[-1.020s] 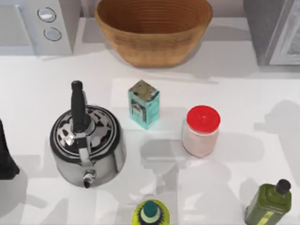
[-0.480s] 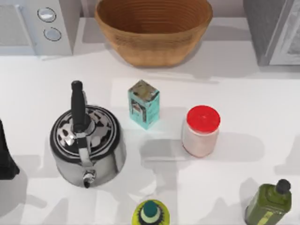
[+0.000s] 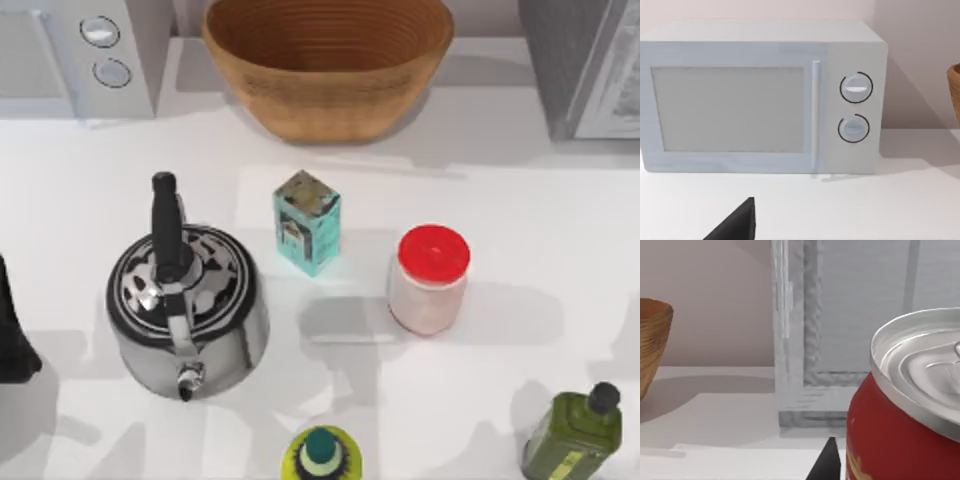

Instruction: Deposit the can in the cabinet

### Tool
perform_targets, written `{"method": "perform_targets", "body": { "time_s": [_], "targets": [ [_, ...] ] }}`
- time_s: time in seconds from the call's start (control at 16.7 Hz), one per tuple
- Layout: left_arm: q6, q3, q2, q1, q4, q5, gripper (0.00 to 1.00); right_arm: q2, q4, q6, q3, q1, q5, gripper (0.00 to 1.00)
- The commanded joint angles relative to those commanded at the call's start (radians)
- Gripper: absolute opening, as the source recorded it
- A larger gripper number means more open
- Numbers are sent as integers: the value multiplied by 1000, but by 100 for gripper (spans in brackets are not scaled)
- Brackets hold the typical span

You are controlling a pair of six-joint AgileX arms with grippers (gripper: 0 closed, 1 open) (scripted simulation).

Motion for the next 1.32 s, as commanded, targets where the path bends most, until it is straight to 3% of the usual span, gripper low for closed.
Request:
{"method": "perform_targets", "body": {
  "time_s": [0.18, 0.42, 1.08, 1.32],
  "targets": [
    [0, 0, 0, 0, 0, 0, 100, 62, -20, 1, 64, 5, 13, 0],
    [0, 0, 0, 0, 0, 0, 100, 260, -83, 3, 296, 24, 51, 0],
    [0, 0, 0, 0, 0, 0, 100, 1029, -327, 11, 1344, 124, 169, 0],
    [0, 0, 0, 0, 0, 0, 100, 1232, -391, 14, 1624, 162, 188, 0]
  ]
}}
